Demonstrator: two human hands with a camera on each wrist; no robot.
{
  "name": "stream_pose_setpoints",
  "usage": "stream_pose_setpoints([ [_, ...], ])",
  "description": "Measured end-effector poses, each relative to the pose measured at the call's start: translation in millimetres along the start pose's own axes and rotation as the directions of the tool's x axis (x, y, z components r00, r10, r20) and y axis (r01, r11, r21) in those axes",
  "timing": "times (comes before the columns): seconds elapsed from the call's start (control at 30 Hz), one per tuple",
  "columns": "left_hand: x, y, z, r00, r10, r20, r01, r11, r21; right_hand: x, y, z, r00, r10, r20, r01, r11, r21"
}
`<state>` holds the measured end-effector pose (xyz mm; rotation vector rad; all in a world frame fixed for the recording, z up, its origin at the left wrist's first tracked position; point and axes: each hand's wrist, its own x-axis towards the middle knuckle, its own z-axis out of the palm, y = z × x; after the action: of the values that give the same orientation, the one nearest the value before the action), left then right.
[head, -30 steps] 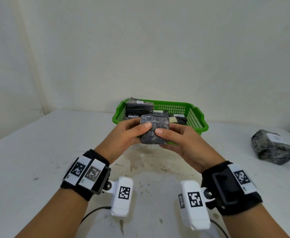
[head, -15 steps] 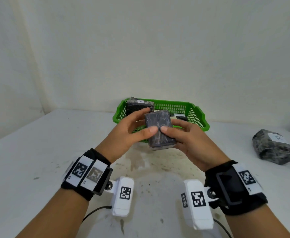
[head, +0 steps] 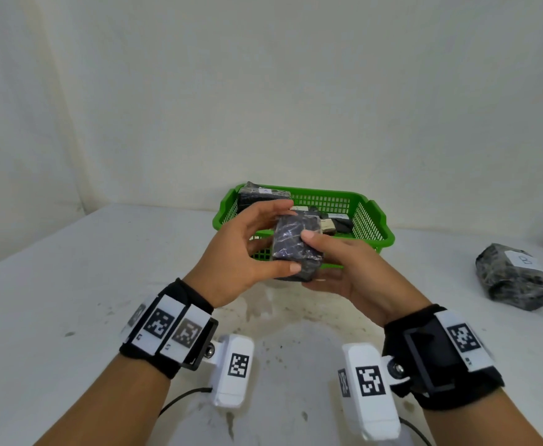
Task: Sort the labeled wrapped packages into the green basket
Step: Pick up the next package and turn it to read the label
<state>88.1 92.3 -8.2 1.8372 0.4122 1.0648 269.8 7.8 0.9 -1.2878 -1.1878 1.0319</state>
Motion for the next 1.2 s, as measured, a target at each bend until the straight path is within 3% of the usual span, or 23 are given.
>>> stream_pose_setpoints([
  [0.2,1,4,2,0.976,-0.215,0.044,0.219,0.968,-0.123,4,1,-3,0.997,-0.082,0.000,0.082,0.996,0.021],
  [0.37,1,2,-2,0.982,-0.187,-0.024,0.184,0.977,-0.109,1,-1,-3,0.990,-0.140,0.007,0.139,0.987,0.077],
  [0.6,1,1,-6,0.986,-0.168,0.010,0.166,0.961,-0.223,1,-1,-2,0.986,-0.166,0.009,0.165,0.985,0.051],
  [0.83,2,0,-8,0.982,-0.183,0.036,0.183,0.911,-0.368,6,2,-1,0.964,-0.248,-0.090,0.246,0.969,-0.040],
  [1.03,2,0,-6,0.987,-0.152,0.049,0.157,0.852,-0.499,0,-4,2,0.995,-0.084,0.051,0.076,0.987,0.143],
  [1.2,3,-2,-8,0.995,-0.079,0.052,0.094,0.905,-0.414,-6,-8,-3,0.995,-0.013,0.101,-0.014,0.966,0.259],
])
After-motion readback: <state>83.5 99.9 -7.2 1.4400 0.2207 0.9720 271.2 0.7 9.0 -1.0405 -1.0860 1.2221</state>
